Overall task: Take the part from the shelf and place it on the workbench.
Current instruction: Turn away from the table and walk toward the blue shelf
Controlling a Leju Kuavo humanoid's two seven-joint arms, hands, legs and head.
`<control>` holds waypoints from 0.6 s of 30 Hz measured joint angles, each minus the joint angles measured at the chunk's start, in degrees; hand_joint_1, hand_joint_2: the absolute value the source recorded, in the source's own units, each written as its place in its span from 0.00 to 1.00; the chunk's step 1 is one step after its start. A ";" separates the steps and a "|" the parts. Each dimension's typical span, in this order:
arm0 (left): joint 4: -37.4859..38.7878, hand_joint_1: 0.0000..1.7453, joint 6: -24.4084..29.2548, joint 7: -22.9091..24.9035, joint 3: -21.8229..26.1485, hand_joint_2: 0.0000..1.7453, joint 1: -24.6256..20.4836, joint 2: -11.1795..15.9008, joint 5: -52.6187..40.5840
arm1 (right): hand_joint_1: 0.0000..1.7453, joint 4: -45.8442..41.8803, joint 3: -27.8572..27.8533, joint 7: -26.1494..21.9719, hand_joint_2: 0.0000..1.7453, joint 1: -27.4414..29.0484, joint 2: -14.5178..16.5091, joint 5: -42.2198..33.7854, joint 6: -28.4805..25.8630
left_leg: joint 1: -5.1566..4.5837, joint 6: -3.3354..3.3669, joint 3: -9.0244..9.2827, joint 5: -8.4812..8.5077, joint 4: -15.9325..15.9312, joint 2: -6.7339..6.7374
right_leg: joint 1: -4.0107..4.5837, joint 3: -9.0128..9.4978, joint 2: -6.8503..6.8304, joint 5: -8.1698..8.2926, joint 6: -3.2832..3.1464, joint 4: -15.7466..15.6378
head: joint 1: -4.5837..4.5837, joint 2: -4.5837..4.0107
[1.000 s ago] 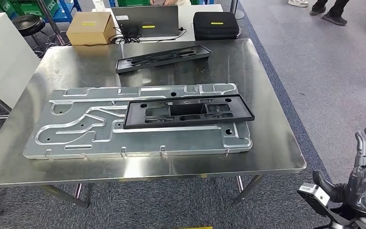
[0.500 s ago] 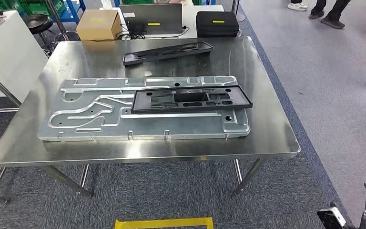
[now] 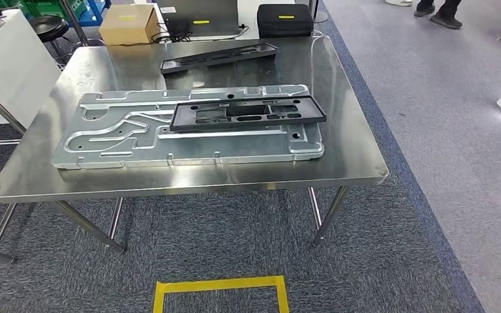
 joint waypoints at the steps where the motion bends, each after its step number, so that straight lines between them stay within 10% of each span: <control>1: 0.01 0.00 -0.01 -0.11 0.00 0.00 0.15 -0.02 -0.03 | 0.00 1.48 -0.08 1.19 0.00 -0.12 0.00 0.55 0.69 | 0.12 -0.27 -0.64 -2.17 1.68 -0.04 | -0.05 -0.77 -0.11 0.74 -0.47 -0.09 | -0.01 0.00; 4: 0.02 0.00 -0.03 -0.38 0.00 0.00 0.23 -0.04 -0.12 | 0.00 5.63 -0.40 4.25 0.00 -0.30 0.01 1.75 3.10 | 0.26 -0.80 -2.88 -10.61 11.55 -0.07 | 0.24 -3.50 -0.22 2.86 -1.04 -0.01 | -0.02 0.00; 6: 0.02 0.00 -0.04 -0.60 0.00 0.00 0.21 -0.02 -0.39 | 0.00 7.96 -0.55 7.10 0.00 -0.39 0.03 3.24 5.40 | 0.25 -0.74 -2.04 -10.58 15.29 -0.07 | 0.50 -5.41 -0.30 4.29 -1.03 0.12 | -0.02 0.00; 9: 0.02 0.00 -0.08 -0.75 0.00 0.00 0.04 0.03 -0.92 | 0.00 10.77 -0.56 11.29 0.00 -0.66 0.43 5.44 8.33 | 0.06 0.25 6.25 -6.71 7.02 -0.14 | 0.81 -7.75 -0.32 6.29 -0.77 0.33 | -0.03 0.00; 11: 0.02 0.00 -0.05 -0.75 -0.01 0.00 -0.31 0.11 -1.12 | 0.00 12.15 -0.55 12.62 0.00 -0.87 0.84 6.19 9.25 | -0.33 1.07 12.36 -7.83 -1.75 -0.16 | 0.92 -8.29 -0.40 7.45 -0.32 0.37 | -0.03 0.00; 14: 0.02 0.00 -0.01 -0.73 -0.04 0.00 -0.50 0.13 -1.21 | 0.00 13.81 -0.50 13.91 0.00 -1.08 1.10 7.12 10.41 | -0.67 2.23 13.41 -7.86 -5.15 -0.05 | 0.70 -8.60 -0.52 9.09 0.72 -0.04 | -0.02 0.00; 16: 0.04 0.00 -0.01 -0.69 -0.04 0.00 -0.45 0.10 -1.26 | 0.00 14.64 -0.46 14.34 0.00 -1.07 1.19 7.42 11.00 | -0.51 3.21 11.93 -6.20 -5.39 0.19 | 0.58 -9.60 -0.29 6.28 1.21 1.76 | -0.01 0.00; 18: 0.06 0.00 -0.01 -0.67 -0.04 0.00 -0.46 0.08 -1.38 | 0.00 15.22 -0.40 14.47 0.00 -1.12 1.25 7.62 11.46 | -0.52 3.77 9.92 -4.55 -5.38 0.35 | 0.47 -11.24 -0.12 -0.28 1.55 7.91 | -0.01 0.00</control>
